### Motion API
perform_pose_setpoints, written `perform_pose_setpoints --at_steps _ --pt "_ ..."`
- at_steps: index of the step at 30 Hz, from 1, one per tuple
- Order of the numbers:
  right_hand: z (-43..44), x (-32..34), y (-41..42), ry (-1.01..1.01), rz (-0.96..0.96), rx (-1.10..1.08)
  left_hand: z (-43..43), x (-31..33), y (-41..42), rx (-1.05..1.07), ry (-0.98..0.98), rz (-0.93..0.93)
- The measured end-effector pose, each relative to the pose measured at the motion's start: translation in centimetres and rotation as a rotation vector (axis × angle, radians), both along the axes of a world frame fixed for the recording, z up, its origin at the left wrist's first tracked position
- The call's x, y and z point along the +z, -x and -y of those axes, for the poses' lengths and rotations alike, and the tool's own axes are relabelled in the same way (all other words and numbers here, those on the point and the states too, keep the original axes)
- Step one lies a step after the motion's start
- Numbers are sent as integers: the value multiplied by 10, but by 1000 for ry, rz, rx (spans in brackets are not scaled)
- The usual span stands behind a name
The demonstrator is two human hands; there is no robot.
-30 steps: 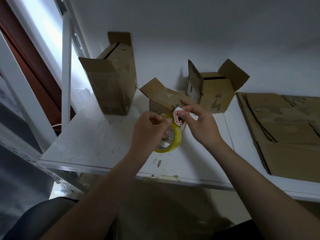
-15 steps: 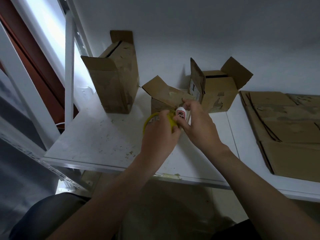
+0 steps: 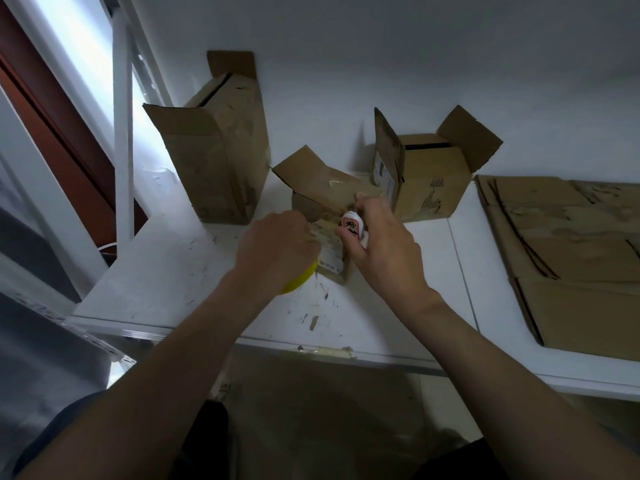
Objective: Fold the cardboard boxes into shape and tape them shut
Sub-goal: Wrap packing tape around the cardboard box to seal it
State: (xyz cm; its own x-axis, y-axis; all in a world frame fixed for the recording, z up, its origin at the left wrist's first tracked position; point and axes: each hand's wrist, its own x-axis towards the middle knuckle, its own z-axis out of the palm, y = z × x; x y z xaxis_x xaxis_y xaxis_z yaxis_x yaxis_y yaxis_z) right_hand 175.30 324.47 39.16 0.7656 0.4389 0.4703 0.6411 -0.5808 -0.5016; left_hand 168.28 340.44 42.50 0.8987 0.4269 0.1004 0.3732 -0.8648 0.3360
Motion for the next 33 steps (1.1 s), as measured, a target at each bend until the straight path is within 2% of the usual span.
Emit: perform_pose_setpoints --at_steps 3,7,11,15,22,24,26,29,33 --pt "1 4 -4 -31 -41 0 -3 -3 0 -30 23 57" --pt "4 10 -10 -180 -179 4 -6 -6 -2 -49 45 124" --pt "4 14 -5 -320 -117 68 -8 -4 -7 -37 50 136" --pt "4 20 3 -393 -182 128 -9 -1 -7 -28 64 122" --pt "7 25 16 -652 -578 284 -13 2 -3 -37 122 74" --pt "7 26 18 -729 -621 263 -14 2 -2 -41 132 68" --pt "5 25 18 -759 -534 191 -14 1 -2 -49 138 81" --pt "2 23 14 -688 -331 102 -14 0 -3 -67 129 77" --pt "-1 17 17 -618 -180 132 -18 -4 -5 -60 150 55"
